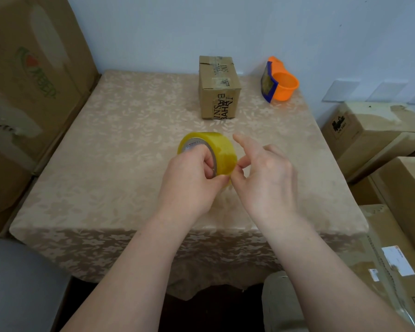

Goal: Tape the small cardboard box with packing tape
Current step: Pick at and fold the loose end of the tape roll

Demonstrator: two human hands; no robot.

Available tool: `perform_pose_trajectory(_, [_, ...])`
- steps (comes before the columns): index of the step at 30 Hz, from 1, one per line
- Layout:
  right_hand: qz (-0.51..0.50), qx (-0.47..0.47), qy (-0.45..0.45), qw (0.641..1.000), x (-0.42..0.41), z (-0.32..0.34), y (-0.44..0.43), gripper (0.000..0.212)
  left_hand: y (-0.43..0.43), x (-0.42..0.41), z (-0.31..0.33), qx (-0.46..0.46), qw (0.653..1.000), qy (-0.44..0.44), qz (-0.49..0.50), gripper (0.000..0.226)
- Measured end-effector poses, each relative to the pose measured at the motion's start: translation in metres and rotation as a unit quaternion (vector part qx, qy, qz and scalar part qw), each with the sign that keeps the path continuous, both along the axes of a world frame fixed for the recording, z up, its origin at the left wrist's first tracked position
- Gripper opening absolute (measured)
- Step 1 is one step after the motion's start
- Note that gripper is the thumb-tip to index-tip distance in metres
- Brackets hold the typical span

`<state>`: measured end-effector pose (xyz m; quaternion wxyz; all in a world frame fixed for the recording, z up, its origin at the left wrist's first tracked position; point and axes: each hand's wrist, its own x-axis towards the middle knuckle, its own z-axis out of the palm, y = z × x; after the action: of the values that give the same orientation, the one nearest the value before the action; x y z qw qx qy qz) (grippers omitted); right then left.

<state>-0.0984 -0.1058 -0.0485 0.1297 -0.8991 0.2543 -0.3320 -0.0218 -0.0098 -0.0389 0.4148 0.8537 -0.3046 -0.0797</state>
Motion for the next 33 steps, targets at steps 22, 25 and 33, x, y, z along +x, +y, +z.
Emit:
perform_pose_trajectory(22, [0.022,0.255,-0.04,0.966,0.007,-0.004,-0.012,0.005,0.004,0.011,-0.003,-0.075,0.991,0.107,0.01,0.019])
perform_pose_trajectory(25, [0.039,0.225,-0.038,0.973,0.007,-0.005,-0.01,0.007,0.004,0.011,-0.003,-0.072,0.991,0.111,0.008,0.019])
perform_pose_trajectory(33, [0.084,-0.014,-0.015,0.996,0.002,-0.001,-0.003,0.01,0.009,0.012,0.001,-0.136,0.968,0.209,0.0,0.022])
